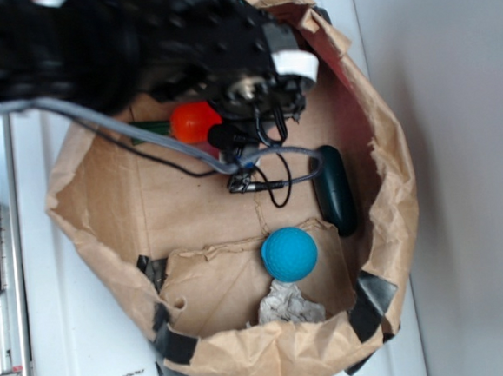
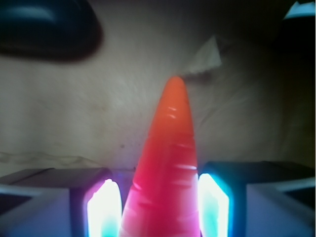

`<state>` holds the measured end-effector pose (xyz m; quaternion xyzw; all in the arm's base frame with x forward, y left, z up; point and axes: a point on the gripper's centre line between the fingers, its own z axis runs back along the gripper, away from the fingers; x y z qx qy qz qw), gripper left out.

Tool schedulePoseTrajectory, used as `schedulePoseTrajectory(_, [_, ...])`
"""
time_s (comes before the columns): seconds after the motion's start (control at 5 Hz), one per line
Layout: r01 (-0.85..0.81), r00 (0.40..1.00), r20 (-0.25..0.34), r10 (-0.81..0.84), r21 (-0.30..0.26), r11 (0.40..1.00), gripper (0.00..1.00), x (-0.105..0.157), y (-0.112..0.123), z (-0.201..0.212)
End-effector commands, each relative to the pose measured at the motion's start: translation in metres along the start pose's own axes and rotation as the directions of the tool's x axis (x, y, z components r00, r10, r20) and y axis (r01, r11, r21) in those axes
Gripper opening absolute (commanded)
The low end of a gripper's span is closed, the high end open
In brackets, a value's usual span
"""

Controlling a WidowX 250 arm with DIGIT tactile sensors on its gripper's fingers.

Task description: Grab the carrot.

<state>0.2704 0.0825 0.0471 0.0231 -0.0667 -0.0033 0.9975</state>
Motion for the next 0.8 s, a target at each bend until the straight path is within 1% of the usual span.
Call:
schedulePoseTrajectory(0.0, [-0.033, 0.997, 0.060, 0.043, -0.159, 0.987, 0.00, 0.000, -0.008, 0.106])
schedulePoseTrajectory(0.2, [-0.041, 0.996, 0.070, 0.056, -0.190, 0.981, 0.00, -0.004, -0.018, 0.138])
schedulePoseTrajectory(0.4, [0.004, 0.993, 0.114, 0.014, -0.154, 0.988, 0.00, -0.011, -0.035, 0.152])
schedulePoseTrajectory(0.6, [0.025, 0.989, 0.148, -0.009, -0.106, 0.994, 0.00, -0.014, -0.044, 0.148])
